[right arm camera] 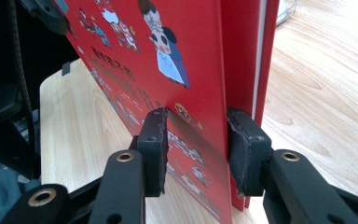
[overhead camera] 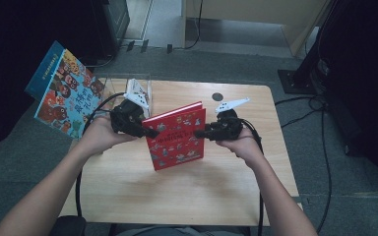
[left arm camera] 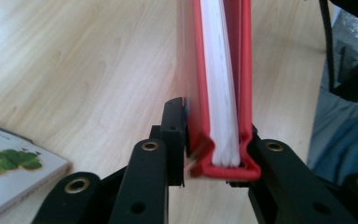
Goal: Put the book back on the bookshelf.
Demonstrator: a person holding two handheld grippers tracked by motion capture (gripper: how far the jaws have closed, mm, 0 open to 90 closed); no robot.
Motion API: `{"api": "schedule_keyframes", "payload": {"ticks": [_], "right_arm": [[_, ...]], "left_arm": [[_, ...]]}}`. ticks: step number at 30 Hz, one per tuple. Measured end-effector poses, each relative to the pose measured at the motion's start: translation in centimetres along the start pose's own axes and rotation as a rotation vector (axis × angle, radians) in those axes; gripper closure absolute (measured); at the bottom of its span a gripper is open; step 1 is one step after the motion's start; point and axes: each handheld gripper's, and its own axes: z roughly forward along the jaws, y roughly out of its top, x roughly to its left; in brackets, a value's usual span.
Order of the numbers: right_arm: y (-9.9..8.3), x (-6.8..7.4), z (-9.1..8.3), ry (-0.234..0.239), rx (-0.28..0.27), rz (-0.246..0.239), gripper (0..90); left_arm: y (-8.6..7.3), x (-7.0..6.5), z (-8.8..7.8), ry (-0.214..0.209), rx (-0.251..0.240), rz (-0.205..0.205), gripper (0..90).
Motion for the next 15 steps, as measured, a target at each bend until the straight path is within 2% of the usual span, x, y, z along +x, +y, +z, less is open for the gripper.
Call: {"api": "schedule_keyframes", "payload": {"ticks": [3, 8, 12, 15], "right_arm": [[0.0, 0.2, 0.1, -0.005, -0.005, -0.004, 60.0], [-0.4, 0.1, 0.3, 0.005, -0.044, -0.001, 54.4], [-0.8, 0.2, 0.4, -0.006, -0.07, -0.04, 52.6], [-1.0, 0.1, 0.3, -0.003, -0.075, -0.038, 52.6]], "left_arm": [[1.0, 0.0, -0.1, -0.007, 0.051, -0.009, 73.5], [2.8, -0.1, 0.0, 0.023, 0.113, 0.01, 72.7], [3.8, 0.1, 0.2, 0.033, 0.149, 0.011, 72.3], [4.6, 0.1, 0.4, 0.04, 0.176, 0.018, 72.0]]}}
